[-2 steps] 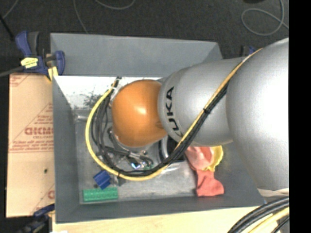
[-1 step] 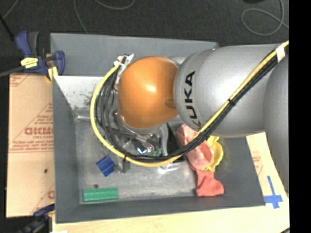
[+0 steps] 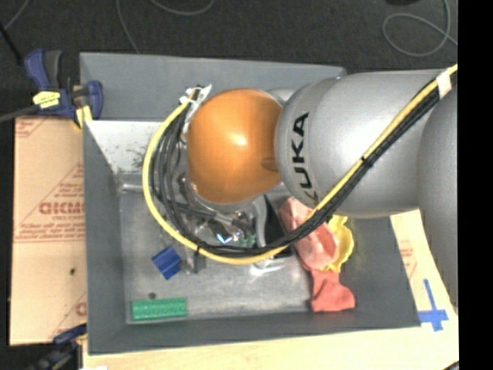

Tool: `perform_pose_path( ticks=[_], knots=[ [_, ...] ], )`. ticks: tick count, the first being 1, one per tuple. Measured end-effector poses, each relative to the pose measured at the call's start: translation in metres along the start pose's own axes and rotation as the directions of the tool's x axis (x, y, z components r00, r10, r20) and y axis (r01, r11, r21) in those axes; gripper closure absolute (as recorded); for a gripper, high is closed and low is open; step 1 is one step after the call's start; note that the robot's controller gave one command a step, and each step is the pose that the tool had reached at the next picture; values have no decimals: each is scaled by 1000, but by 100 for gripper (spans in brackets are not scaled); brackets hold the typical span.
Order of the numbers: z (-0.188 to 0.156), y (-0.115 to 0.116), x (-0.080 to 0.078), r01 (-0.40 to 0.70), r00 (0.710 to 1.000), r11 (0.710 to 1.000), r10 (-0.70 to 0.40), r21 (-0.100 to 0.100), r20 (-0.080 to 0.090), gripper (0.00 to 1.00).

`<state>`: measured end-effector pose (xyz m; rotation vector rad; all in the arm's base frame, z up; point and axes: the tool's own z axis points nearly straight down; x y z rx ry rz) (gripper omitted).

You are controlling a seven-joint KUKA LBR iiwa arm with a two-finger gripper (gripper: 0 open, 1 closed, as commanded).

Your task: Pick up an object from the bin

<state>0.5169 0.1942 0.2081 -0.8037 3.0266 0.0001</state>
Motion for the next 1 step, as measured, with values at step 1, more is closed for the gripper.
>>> perform_pose_path(
  ticks=[1],
  knots=[
    [1,2,0,-1,1000,1000,1,-1,-1,100]
  ],
)
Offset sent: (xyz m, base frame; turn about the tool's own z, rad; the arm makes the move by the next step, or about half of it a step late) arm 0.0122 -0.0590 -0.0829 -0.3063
